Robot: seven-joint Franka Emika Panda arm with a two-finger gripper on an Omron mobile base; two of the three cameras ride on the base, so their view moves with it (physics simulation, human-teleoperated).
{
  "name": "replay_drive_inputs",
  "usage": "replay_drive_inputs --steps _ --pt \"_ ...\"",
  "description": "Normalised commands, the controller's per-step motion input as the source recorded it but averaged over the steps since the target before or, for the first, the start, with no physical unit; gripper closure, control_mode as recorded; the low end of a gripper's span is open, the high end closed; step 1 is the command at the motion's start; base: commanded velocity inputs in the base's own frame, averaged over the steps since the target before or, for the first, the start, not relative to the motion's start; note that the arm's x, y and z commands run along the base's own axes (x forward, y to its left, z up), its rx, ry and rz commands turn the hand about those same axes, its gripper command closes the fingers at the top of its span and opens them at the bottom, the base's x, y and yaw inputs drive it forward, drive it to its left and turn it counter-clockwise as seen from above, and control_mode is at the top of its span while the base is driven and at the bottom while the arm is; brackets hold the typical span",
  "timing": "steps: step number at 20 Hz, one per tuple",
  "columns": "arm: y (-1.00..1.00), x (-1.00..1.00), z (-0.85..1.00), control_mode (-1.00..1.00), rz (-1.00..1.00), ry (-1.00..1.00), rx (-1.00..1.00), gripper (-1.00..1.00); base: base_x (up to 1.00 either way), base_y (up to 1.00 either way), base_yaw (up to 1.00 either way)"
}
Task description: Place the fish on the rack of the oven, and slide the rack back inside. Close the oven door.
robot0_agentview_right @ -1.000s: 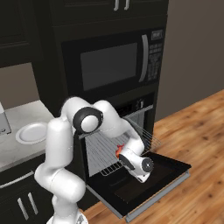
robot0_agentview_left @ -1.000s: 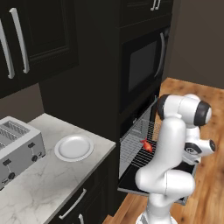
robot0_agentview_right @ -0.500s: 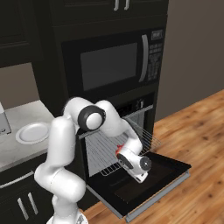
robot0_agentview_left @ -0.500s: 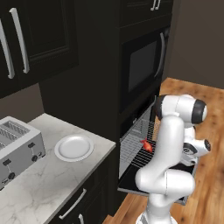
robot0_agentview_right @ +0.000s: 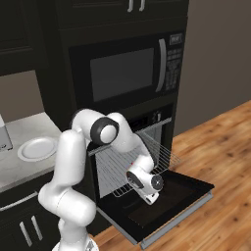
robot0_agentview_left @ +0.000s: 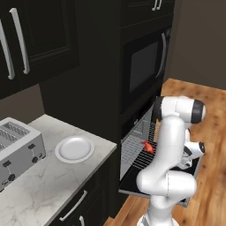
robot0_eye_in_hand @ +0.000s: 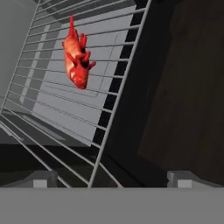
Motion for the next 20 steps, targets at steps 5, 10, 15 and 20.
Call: replay_drive_inputs --steps 5,10,15,20 --pt "0.36 0.13 -0.14 -1.0 0.0 0.01 0.03 -1.0 0.0 0.0 0.0" --pt "0.27 0.13 -0.2 -1.0 0.0 0.02 0.02 -1.0 0.0 0.0 0.0" --pt "0.26 0.19 -0.23 -1.0 0.0 0.02 0.02 -1.0 0.0 0.0 0.0" --pt "0.33 0.3 -0.2 -1.0 0.0 0.02 0.05 -1.0 0.0 0.0 0.0"
